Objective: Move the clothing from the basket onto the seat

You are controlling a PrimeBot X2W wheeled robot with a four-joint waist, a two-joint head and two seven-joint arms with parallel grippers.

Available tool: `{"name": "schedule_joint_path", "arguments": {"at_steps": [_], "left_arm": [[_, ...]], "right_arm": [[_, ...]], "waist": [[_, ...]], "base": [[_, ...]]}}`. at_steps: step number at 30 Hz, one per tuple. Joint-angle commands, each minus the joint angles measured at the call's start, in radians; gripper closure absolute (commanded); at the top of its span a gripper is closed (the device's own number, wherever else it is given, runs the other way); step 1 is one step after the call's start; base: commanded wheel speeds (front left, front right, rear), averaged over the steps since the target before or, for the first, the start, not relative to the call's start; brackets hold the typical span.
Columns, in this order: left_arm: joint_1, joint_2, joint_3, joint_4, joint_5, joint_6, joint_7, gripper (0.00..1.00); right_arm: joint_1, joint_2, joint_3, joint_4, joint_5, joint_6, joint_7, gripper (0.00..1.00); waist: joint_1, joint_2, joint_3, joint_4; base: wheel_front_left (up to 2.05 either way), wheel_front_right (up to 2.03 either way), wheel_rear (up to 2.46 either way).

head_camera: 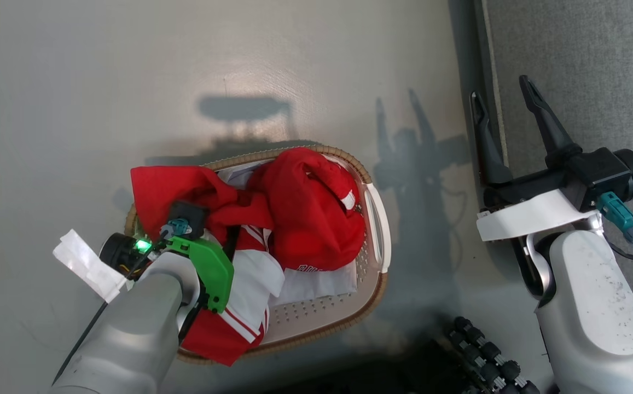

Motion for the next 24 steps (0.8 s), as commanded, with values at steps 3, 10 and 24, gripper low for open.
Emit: {"name": "schedule_joint_path", "arguments": {"at_steps": [3, 10, 24], "left_arm": [[-0.014, 0.016, -0.029, -0.009, -0.032, -0.003, -0.012, 1.00], [0.032, 0.032, -0.056, -0.021, -0.098, -0.003, -0.032, 1.00], [0.171, 0.036, -0.032, -0.166, -0.085, -0.003, -0.039, 1.00]], "right_arm": [[-0.014, -0.001, 0.000, 0.005, 0.008, -0.001, -0.005, 0.00], [-0.008, -0.001, 0.009, 0.021, 0.023, -0.001, -0.005, 0.00], [0.075, -0.002, -0.004, 0.070, -0.002, -0.001, -0.005, 0.00]], "waist": [[-0.0001, 0.0000, 0.000, -0.003], [-0.0001, 0.0000, -0.075, -0.008], [-0.0001, 0.0000, -0.347, 0.058]], "base": [[0.00, 0.00, 0.00], [0.00, 0.00, 0.00], [0.00, 0.00, 0.00]]}}
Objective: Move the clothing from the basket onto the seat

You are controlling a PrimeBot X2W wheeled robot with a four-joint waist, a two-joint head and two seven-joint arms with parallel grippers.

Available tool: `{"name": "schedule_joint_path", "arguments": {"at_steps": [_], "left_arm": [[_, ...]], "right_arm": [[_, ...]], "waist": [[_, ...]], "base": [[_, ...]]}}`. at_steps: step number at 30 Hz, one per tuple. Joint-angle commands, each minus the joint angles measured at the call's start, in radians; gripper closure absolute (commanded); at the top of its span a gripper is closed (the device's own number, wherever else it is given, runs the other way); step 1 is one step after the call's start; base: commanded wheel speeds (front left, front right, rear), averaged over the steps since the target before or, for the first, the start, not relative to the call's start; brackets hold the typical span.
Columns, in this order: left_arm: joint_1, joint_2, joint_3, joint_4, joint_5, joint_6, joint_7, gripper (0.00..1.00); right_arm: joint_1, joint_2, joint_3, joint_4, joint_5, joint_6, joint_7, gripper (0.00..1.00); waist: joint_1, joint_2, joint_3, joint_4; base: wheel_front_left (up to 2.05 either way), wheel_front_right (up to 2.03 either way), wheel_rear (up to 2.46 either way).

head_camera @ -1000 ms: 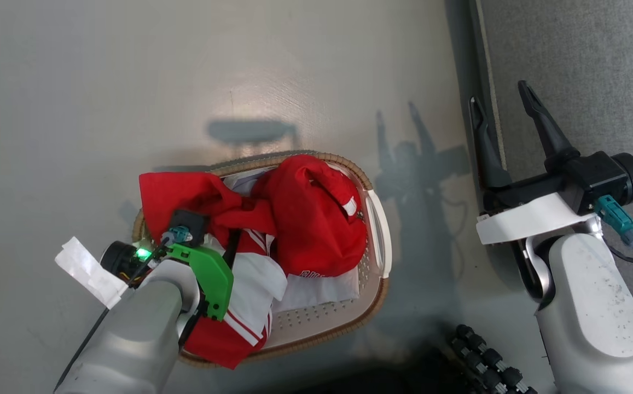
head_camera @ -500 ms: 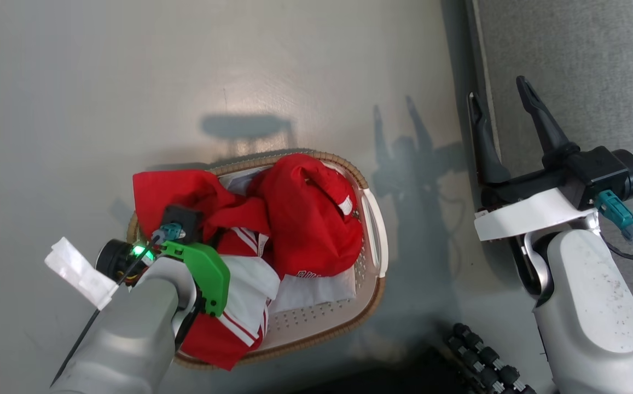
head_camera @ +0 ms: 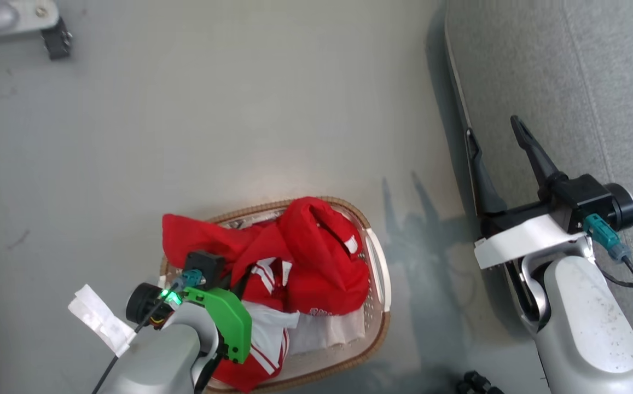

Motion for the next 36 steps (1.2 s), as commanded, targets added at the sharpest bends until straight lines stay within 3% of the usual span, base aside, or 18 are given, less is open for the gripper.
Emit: {"name": "schedule_joint_path", "arguments": {"at_steps": [1, 16, 25, 36], "left_arm": [[0.018, 0.007, 0.013, -0.019, 0.022, -0.003, -0.001, 1.00], [0.163, 0.037, 0.231, -0.311, 0.241, -0.003, -0.001, 1.00], [0.219, 0.005, 0.366, -0.500, 0.337, -0.003, -0.001, 1.00], [0.170, -0.049, 0.434, -0.628, 0.376, -0.003, -0.001, 1.00]], "right_arm": [[0.020, -0.003, -0.003, 0.008, -0.011, -0.001, -0.005, 0.00], [0.144, -0.004, -0.029, 0.055, -0.008, -0.001, -0.004, 0.00], [0.242, -0.003, -0.009, 0.078, -0.016, -0.001, -0.005, 0.00], [0.300, -0.003, 0.058, 0.097, 0.012, -0.001, -0.005, 0.00]], "waist": [[0.0000, 0.0000, -0.103, 0.047], [0.0000, 0.0000, -0.352, 0.115], [0.0000, 0.0000, -0.499, 0.123], [0.0000, 0.0000, -0.554, 0.133]], "base": [[0.00, 0.00, 0.00], [0.00, 0.00, 0.00], [0.00, 0.00, 0.00], [0.00, 0.00, 0.00]]}}
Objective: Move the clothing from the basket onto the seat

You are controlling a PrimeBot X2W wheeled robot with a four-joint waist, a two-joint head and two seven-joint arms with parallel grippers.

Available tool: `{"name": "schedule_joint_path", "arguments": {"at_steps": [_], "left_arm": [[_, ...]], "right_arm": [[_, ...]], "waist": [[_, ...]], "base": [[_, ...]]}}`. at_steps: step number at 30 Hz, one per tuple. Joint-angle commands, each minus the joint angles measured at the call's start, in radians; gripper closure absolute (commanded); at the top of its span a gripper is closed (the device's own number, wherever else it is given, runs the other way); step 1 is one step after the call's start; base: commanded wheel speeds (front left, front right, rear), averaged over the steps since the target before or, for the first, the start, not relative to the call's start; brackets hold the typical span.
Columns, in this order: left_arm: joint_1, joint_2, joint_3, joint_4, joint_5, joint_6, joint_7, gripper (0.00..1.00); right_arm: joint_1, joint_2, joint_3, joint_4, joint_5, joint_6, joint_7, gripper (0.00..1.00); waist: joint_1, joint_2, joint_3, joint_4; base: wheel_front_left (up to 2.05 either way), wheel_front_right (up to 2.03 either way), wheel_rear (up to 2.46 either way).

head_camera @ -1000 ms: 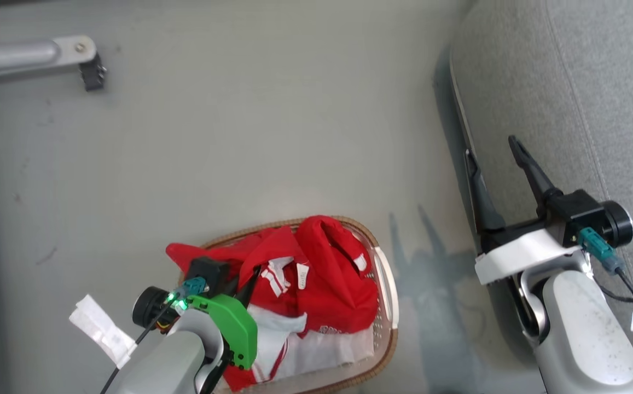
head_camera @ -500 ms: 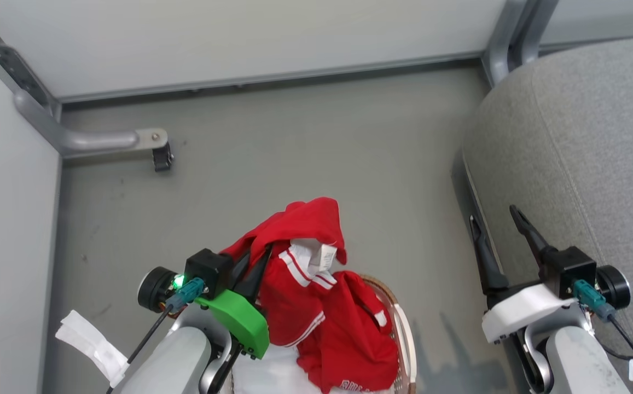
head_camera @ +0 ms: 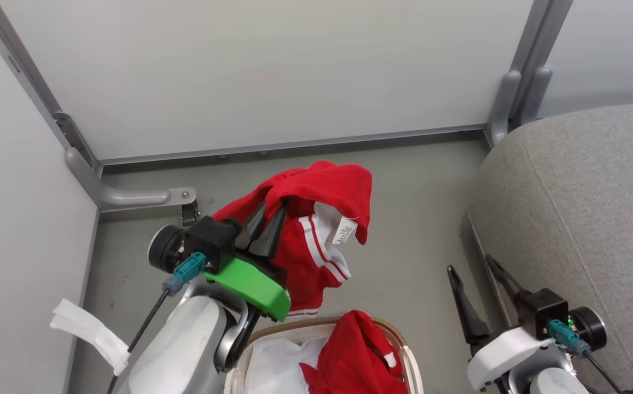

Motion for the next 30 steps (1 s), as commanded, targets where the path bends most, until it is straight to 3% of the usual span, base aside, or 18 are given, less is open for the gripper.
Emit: {"name": "schedule_joint_path", "arguments": {"at_steps": [1, 14, 24, 27, 28, 29, 30], "left_arm": [[-0.019, -0.005, 0.003, -0.009, 0.008, -0.003, -0.001, 1.00], [-0.048, -0.042, -0.046, -0.024, 0.011, -0.003, -0.001, 1.00], [-0.062, -0.064, -0.124, -0.021, -0.016, -0.003, -0.001, 1.00], [-0.061, -0.068, -0.144, -0.025, -0.027, -0.003, -0.001, 1.00], [-0.058, -0.068, -0.152, -0.023, -0.032, -0.003, -0.001, 1.00], [-0.055, -0.069, -0.157, -0.020, -0.038, -0.003, -0.001, 1.00], [-0.053, -0.070, -0.162, -0.019, -0.040, -0.003, -0.001, 1.00]], "right_arm": [[0.011, -0.003, 0.015, 0.001, 0.010, -0.001, -0.005, 0.00], [-0.107, -0.021, 0.389, -0.045, 0.111, -0.001, -0.005, 0.00], [-0.236, -0.005, 0.411, 0.071, 0.053, -0.001, -0.004, 0.00], [-0.259, -0.003, 0.422, 0.095, 0.099, -0.001, -0.004, 0.00], [-0.265, -0.003, 0.426, 0.101, 0.111, -0.001, -0.004, 0.34], [-0.268, -0.004, 0.429, 0.108, 0.119, -0.001, -0.005, 0.58], [-0.271, -0.004, 0.437, 0.112, 0.135, -0.001, -0.005, 1.00]], "waist": [[0.0001, 0.0000, -0.009, 0.009], [0.0001, 0.0000, -0.015, 0.058], [0.0001, 0.0000, -0.012, 0.119], [0.0001, 0.0000, -0.011, 0.132], [0.0001, 0.0000, -0.010, 0.134], [0.0001, 0.0000, -0.010, 0.136], [0.0001, 0.0000, -0.008, 0.138]], "base": [[0.00, 0.00, 0.00], [0.00, 0.00, 0.00], [0.00, 0.00, 0.00], [0.00, 0.00, 0.00], [0.00, 0.00, 0.00], [0.00, 0.00, 0.00], [0.00, 0.00, 0.00]]}}
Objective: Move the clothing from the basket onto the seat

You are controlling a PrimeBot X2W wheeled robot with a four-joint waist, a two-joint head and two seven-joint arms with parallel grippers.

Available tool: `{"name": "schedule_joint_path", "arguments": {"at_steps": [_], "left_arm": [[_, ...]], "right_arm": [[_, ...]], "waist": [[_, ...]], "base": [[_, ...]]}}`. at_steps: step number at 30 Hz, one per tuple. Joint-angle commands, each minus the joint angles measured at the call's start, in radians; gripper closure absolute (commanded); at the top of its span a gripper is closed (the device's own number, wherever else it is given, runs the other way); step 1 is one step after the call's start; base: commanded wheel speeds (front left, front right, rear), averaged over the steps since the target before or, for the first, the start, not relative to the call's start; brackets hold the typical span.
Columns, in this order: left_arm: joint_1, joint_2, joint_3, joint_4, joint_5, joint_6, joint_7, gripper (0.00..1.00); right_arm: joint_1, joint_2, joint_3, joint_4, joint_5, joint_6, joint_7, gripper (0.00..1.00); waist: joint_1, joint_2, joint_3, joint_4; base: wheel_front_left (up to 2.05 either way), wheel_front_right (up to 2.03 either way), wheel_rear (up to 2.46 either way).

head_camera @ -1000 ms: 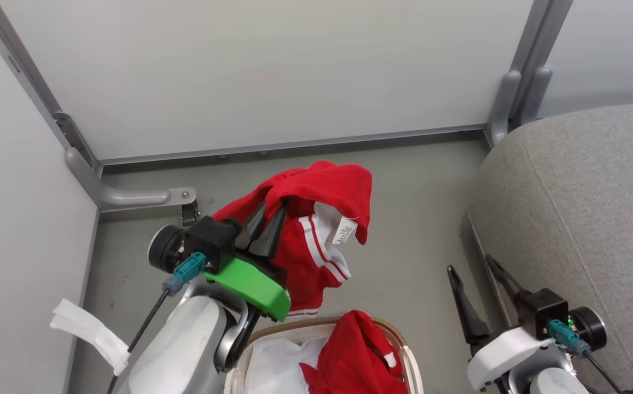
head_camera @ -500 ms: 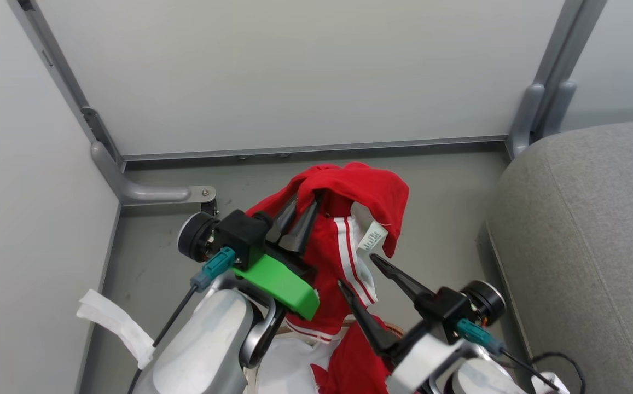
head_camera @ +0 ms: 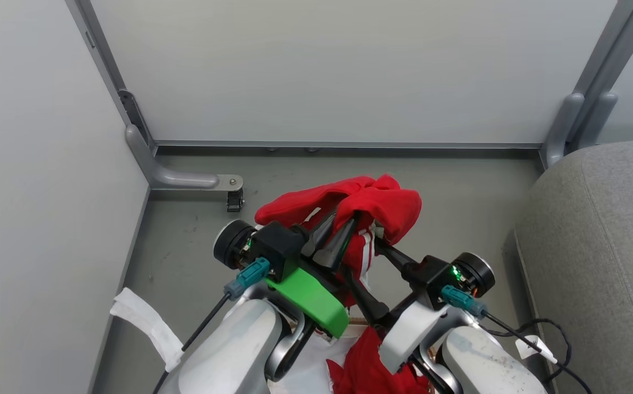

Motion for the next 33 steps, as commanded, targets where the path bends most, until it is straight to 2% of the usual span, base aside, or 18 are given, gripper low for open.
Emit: {"name": "schedule_joint_path", "arguments": {"at_steps": [1, 5, 6, 7, 13, 18, 25, 33], "left_arm": [[-0.004, -0.003, -0.002, 0.002, -0.009, -0.003, -0.001, 1.00], [0.012, -0.002, 0.021, -0.002, 0.003, -0.003, -0.001, 1.00], [0.019, -0.001, 0.029, -0.004, 0.010, -0.003, -0.001, 0.53], [0.028, 0.001, 0.034, 0.004, 0.013, -0.003, 0.000, 0.00], [0.062, 0.017, 0.059, 0.006, 0.051, -0.003, 0.000, 0.00], [0.113, 0.033, 0.075, -0.012, 0.079, -0.003, 0.000, 0.00], [0.161, 0.023, 0.092, -0.032, 0.094, -0.003, 0.000, 0.00], [0.206, 0.020, 0.096, -0.028, 0.106, -0.003, 0.000, 0.00]], "right_arm": [[-0.011, -0.003, 0.005, 0.002, 0.018, -0.001, -0.005, 1.00], [-0.009, -0.004, -0.007, 0.001, 0.032, -0.001, -0.005, 1.00], [-0.003, -0.004, -0.016, -0.002, 0.034, -0.001, -0.005, 1.00], [0.004, -0.004, -0.024, -0.005, 0.034, -0.001, -0.004, 1.00], [0.050, -0.003, -0.095, -0.031, 0.010, -0.001, -0.005, 1.00], [0.093, -0.003, -0.143, -0.053, -0.016, -0.001, -0.005, 1.00], [0.149, -0.005, -0.233, -0.099, -0.047, -0.001, -0.005, 1.00], [0.199, -0.020, -0.343, -0.161, -0.063, -0.001, -0.005, 1.00]], "waist": [[0.0001, 0.0000, 0.003, 0.003], [0.0001, 0.0000, 0.011, -0.009], [0.0001, 0.0000, 0.012, -0.014], [0.0001, 0.0000, 0.015, -0.022], [0.0001, 0.0000, 0.028, -0.102], [0.0001, 0.0000, 0.034, -0.220], [0.0001, 0.0000, 0.040, -0.385], [0.0001, 0.0000, 0.055, -0.517]], "base": [[0.00, 0.00, 0.00], [0.00, 0.00, 0.00], [0.00, 0.00, 0.00], [0.00, 0.00, 0.00], [0.00, 0.00, 0.00], [0.00, 0.00, 0.00], [0.00, 0.00, 0.00], [0.00, 0.00, 0.00]]}}
